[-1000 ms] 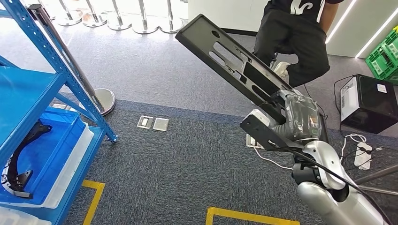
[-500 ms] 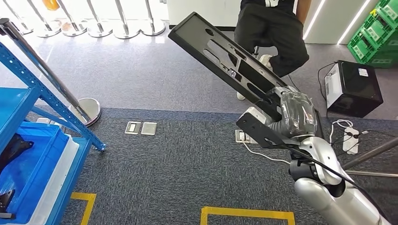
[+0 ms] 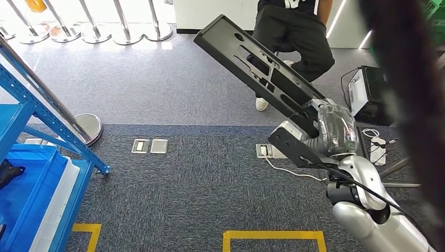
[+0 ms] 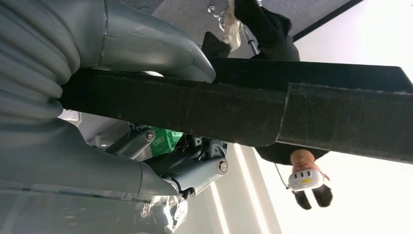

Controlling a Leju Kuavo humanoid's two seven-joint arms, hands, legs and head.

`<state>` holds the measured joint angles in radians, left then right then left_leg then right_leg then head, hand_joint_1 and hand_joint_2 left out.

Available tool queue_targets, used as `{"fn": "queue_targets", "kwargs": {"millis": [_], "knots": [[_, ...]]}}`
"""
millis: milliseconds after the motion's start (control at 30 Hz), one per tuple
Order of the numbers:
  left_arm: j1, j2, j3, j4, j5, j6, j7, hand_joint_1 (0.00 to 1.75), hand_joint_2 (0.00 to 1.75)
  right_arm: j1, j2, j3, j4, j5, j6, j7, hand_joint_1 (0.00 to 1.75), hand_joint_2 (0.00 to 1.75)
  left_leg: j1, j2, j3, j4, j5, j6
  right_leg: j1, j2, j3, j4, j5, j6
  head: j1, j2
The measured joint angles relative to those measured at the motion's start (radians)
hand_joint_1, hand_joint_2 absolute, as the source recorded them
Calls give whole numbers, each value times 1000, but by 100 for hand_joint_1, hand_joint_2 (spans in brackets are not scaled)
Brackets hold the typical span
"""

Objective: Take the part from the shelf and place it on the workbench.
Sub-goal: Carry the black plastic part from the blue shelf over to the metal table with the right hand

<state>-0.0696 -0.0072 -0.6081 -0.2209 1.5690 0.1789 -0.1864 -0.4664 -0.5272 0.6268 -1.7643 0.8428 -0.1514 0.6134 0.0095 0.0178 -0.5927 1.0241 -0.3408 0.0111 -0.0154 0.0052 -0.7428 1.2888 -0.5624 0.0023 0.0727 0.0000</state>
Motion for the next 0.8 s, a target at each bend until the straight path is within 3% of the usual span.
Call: {"fn": "queue_targets", "kwargs": {"millis": [67,133,233,300,400,467,500,533,600,633,700,767,800], "knots": [[-1,0,0,0,0,0,0,0,0,-1,0,0,1,0,0,0,175,175,0,9,4,1,-4,-5,1,-17,67,-131,64,-1,9,0],[-1,0,0,0,0,0,0,0,0,-3,0,0,1,0,-2,-2,175,175,-3,15,6,4,-9,-14,8,-32,120,-239,96,-10,14,0],[-1,0,0,0,0,4,0,0,0,-4,0,0,2,0,-4,-3,175,175,-6,26,8,4,-11,-29,15,-22,125,-259,96,-27,8,0],[-2,0,0,0,0,5,0,0,0,-6,0,0,2,0,-4,-3,175,175,-3,18,1,33,-34,-39,12,-14,127,-264,100,-38,1,0],[-1,0,0,0,-1,4,0,0,0,-7,2,0,2,2,-4,-3,175,175,-1,-6,-72,204,-127,-44,11,-1,129,-266,101,-51,-17,0],[2,0,0,0,-1,3,0,0,0,-7,4,0,2,2,-4,-3,175,175,-1,-10,-117,295,-152,-44,14,12,129,-264,100,-53,-28,0],[2,0,0,0,-1,2,0,0,0,-7,5,0,2,2,-4,-3,175,175,-1,-11,-116,288,-135,-42,15,19,129,-263,100,-53,-33,0],[2,0,0,0,-2,2,0,0,0,-7,5,1,2,2,-4,-3,175,175,-1,-13,-97,243,-103,-39,15,27,129,-262,100,-52,-38,0],[2,0,0,0,-2,0,0,0,0,-7,6,0,2,1,-4,-3,175,175,0,-36,-38,105,-35,-32,17,42,128,-258,99,-49,-48,0],[1,0,0,0,-1,0,0,0,0,-8,6,1,2,1,-4,-3,175,175,0,-46,-18,55,-17,-29,17,49,126,-255,98,-46,-51,0],[1,0,-1,0,-1,0,1,0,0,-8,6,1,2,0,-4,-3,175,175,-2,-55,-7,20,-11,-25,16,59,120,-253,99,-37,-53,0],[0,0,-1,0,-1,0,1,0,0,-8,6,0,2,0,-4,-3,175,175,-4,-42,-4,11,-6,-15,11,64,119,-252,98,-25,-52,0],[-1,0,-1,0,-1,0,1,0,0,-8,6,0,2,0,-4,-3,175,175,-3,-36,-1,6,-3,-9,10,55,113,-239,89,-20,-50,0]]}}
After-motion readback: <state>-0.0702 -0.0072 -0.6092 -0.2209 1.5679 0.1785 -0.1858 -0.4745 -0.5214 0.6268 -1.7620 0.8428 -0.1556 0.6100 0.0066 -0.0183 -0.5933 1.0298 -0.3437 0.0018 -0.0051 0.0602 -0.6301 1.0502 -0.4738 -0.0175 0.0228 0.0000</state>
